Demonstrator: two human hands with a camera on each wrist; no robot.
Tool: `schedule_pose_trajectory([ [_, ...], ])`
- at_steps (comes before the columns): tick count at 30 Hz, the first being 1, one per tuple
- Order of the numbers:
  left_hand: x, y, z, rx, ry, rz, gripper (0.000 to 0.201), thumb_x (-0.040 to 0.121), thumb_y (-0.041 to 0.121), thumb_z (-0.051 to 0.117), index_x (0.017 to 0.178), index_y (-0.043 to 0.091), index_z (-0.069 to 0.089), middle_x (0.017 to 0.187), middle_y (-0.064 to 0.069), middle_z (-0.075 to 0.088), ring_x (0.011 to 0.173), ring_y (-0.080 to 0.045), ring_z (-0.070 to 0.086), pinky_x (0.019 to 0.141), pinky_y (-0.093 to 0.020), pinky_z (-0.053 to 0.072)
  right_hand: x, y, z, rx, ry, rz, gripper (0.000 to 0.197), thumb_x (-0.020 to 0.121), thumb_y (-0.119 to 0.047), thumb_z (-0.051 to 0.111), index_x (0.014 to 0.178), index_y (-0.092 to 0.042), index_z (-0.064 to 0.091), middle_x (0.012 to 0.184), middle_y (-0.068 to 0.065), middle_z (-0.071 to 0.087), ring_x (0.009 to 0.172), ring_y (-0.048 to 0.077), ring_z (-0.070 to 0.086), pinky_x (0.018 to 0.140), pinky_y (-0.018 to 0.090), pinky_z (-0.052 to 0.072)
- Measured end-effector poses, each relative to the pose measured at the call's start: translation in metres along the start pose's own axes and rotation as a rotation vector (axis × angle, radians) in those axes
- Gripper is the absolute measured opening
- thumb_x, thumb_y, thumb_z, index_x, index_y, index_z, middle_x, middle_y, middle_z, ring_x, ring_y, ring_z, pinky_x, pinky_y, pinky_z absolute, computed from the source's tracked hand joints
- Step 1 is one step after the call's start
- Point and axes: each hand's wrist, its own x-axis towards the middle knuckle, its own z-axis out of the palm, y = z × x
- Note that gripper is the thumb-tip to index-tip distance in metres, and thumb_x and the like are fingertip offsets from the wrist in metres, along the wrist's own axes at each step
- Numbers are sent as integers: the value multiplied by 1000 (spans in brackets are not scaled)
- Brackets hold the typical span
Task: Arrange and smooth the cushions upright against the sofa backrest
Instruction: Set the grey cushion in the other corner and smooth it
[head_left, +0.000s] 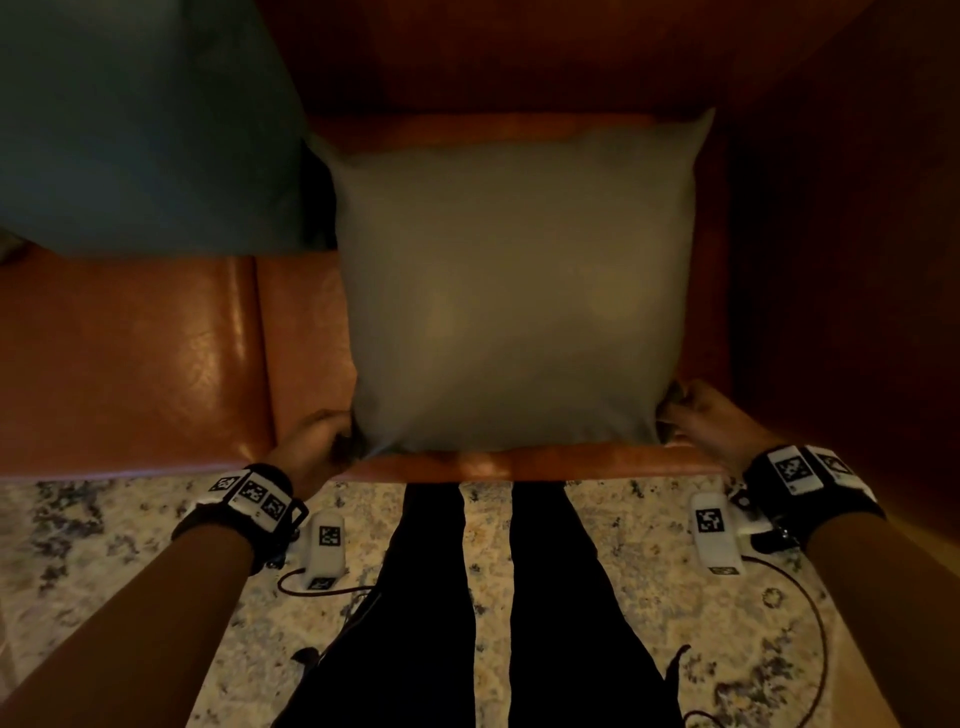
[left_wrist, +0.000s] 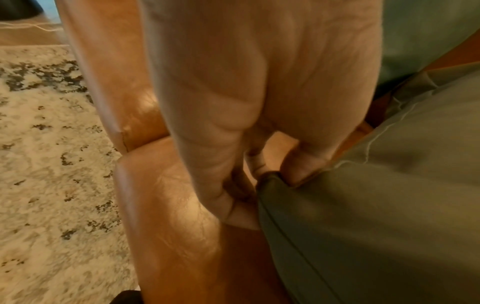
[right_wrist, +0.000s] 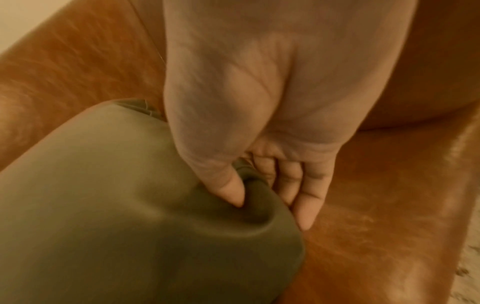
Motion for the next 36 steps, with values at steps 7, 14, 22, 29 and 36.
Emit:
schedule_pose_trajectory([
  [7, 5, 9, -10, 16, -3, 10, 23, 101, 2, 56, 123, -4, 58, 109, -22, 63, 81, -23, 63, 69, -30, 53, 31, 36, -13, -258, 51, -57, 49, 90, -58, 69, 113, -15, 63, 106, 1, 73, 95, 17, 70, 82, 41, 59],
  [14, 13, 9, -5, 140, 92, 14, 13, 95, -4, 63, 91, 8, 58, 75, -15, 59, 66, -25, 51, 60, -33, 39, 14, 64, -12, 83, 401, 196, 42, 93, -55, 66, 108, -19, 51, 106, 8, 63, 111, 33, 63, 85, 48, 54],
  [22, 43, -20, -16, -26, 41, -71, 34, 83, 26, 80, 106, 6, 64, 105, -16, 53, 88, -29, 51, 78, -41, 40, 23, 32, 3, 481, 198, 277, 48, 104, -49, 52, 121, -6, 66, 118, 20, 65, 76, 26, 60, 62, 34, 52],
  [29, 20, 0, -6, 214, 87, 1, 13, 93, -7, 57, 93, -11, 69, 87, -22, 60, 80, -28, 53, 66, -36, 41, 38, 13, -5, 9, 196, 114, 14, 105, -7, 47, 94, -9, 54, 82, 14, 60, 73, 27, 59, 60, 32, 50],
  [36, 12, 3, -3, 230, 95, -9, 29, 96, -7, 55, 69, 1, 58, 53, -7, 48, 51, -18, 40, 37, -18, 31, 34, 10, -12, 197, 164, 106, 37, 99, -10, 63, 128, -20, 42, 98, 6, 61, 78, 19, 59, 66, 35, 49],
])
